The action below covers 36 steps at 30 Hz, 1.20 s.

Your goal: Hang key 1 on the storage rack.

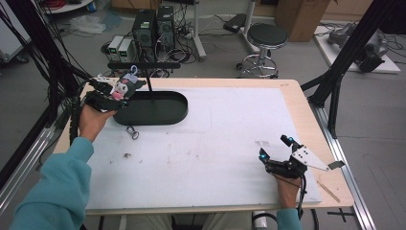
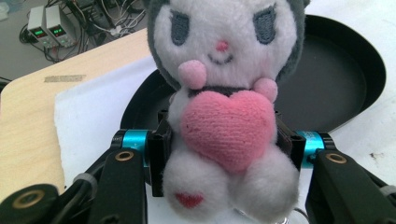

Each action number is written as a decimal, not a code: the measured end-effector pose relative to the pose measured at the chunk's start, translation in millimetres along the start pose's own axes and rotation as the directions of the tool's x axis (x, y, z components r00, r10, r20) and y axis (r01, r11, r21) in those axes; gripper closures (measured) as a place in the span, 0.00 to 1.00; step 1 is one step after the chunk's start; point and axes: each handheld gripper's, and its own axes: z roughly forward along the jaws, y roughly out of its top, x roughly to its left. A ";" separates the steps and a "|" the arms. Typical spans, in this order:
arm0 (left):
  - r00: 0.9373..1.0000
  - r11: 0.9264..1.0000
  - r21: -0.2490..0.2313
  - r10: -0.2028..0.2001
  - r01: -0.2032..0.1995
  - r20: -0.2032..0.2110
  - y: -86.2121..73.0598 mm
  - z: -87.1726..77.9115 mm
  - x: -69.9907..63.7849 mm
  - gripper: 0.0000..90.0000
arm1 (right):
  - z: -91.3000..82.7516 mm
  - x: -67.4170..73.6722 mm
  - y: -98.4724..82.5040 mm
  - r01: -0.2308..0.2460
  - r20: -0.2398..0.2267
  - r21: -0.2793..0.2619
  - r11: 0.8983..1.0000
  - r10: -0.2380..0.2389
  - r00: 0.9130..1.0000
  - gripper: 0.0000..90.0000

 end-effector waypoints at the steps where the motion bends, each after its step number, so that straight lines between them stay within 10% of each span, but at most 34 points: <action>1: 1.000 1.000 0.003 0.000 0.000 -0.001 -0.1 1.5 -0.4 0.58 | 0.0 0.1 0.0 0.000 0.000 0.000 1.000 0.000 1.000 0.01; 26: 0.999 0.999 0.008 -0.032 0.032 -0.016 1.9 33.6 11.1 0.57 | 0.1 -0.7 0.1 0.000 0.001 0.001 1.000 0.000 1.000 0.01; 36: 0.996 0.998 -0.054 -0.039 0.044 0.079 1.5 27.3 12.5 0.40 | 0.1 0.0 0.0 -0.003 -0.002 0.001 1.000 0.003 1.000 0.01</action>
